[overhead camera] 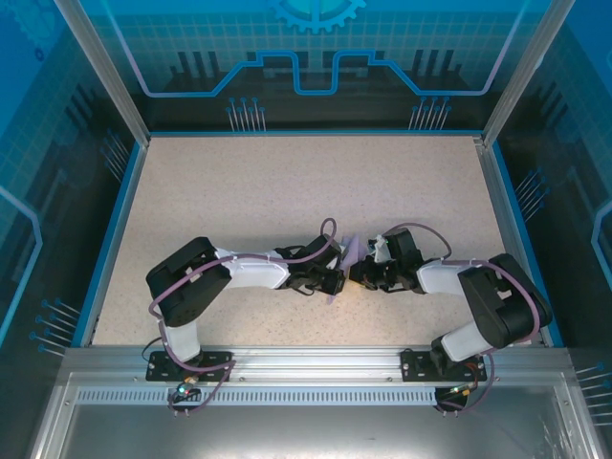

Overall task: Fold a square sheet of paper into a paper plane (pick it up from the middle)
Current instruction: Fold the wing for the fifth time at the center of the table.

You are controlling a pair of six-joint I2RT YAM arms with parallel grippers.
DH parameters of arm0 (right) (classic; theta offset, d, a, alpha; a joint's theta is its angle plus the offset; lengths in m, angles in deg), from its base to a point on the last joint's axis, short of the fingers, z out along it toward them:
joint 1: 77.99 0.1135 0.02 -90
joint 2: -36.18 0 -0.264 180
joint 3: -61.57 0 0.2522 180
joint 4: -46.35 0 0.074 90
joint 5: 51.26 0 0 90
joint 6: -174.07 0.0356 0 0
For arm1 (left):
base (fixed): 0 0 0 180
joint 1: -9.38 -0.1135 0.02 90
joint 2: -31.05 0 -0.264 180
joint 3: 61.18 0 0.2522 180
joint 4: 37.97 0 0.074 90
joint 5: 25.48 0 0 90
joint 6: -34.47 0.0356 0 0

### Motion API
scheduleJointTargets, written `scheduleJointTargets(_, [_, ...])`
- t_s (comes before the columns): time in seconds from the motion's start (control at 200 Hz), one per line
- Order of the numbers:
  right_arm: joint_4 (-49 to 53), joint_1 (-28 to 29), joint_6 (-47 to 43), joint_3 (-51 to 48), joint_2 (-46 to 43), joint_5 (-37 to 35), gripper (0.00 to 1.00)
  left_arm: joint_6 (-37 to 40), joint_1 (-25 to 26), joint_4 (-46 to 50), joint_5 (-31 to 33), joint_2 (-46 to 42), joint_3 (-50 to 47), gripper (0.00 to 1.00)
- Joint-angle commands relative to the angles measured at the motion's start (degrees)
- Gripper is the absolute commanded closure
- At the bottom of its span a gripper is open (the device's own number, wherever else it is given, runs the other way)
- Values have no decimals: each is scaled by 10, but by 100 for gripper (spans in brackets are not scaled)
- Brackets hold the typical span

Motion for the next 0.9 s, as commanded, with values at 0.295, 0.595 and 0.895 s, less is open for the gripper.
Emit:
scheduleJointTargets(0.295, [12,-9,-25,24,4,4,100,9,2,24,-7,-43,-10,78])
scheduleJointTargets(0.595, [18,-12,-28,22,2,2,100,4,25,96,61,-87,-18,68])
scheduleJointTargets(0.895, [22,-13,-30,25,8,0,100,-11,44,115,99,-82,-32,64])
